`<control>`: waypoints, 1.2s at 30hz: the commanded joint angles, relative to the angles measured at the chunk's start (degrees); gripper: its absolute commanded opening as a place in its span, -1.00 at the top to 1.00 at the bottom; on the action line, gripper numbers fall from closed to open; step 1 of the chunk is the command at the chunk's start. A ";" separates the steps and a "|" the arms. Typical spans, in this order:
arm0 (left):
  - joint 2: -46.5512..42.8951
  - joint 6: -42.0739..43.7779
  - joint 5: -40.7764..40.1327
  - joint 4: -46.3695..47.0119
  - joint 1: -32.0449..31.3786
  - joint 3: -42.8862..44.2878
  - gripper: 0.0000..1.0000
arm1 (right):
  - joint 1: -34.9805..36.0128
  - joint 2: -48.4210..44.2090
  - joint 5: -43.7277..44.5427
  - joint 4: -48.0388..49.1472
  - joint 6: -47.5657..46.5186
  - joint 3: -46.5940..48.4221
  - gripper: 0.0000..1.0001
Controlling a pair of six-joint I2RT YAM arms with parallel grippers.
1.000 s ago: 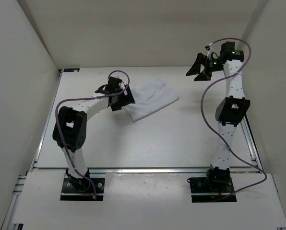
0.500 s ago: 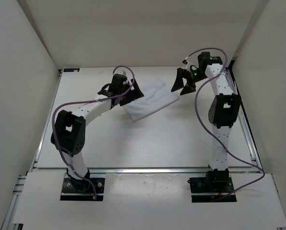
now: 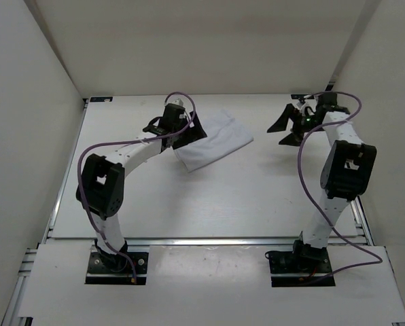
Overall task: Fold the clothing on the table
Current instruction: Fold the skirt
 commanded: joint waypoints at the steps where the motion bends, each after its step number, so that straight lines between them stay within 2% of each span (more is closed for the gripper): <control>1: 2.84 2.33 -0.53 -1.72 -1.69 3.65 -0.96 | 5.02 0.04 2.72 38.51 22.22 -12.64 -0.98; 4: 6.18 3.30 -0.97 -4.18 -2.05 8.22 -0.96 | 7.22 0.48 4.31 55.17 30.51 -21.97 -0.98; 8: 11.88 5.94 -2.72 -10.93 -3.10 18.23 -0.97 | 8.98 0.40 5.63 64.34 36.16 -28.59 -0.94; 10: 14.87 5.33 -4.48 -13.75 -3.10 22.45 -0.97 | 9.61 0.75 6.33 63.84 33.80 -28.42 -0.94; 12: 16.29 5.59 -5.88 -14.99 -3.10 23.77 -0.97 | 11.27 1.01 8.26 63.65 33.08 -27.63 -0.95; 15: 18.13 6.29 -6.15 -15.26 -3.01 24.13 -0.97 | 11.71 1.63 10.37 63.05 33.96 -27.28 -0.86; 27: 20.34 5.24 -4.48 -13.76 -3.28 20.00 -0.97 | 13.56 11.64 10.56 61.19 30.01 -16.13 -0.77; 31: 19.46 4.36 -3.61 -12.01 -2.92 16.93 -0.97 | 13.12 13.93 10.21 61.98 30.79 -13.83 -0.65; 33: 18.93 4.36 -3.52 -11.74 -2.49 15.62 -0.95 | 13.12 14.37 9.94 62.60 32.45 -14.18 -0.51; 36: 18.14 3.22 -3.61 -10.61 -2.23 14.56 -0.97 | 12.95 13.85 7.75 62.94 34.48 -15.84 -0.46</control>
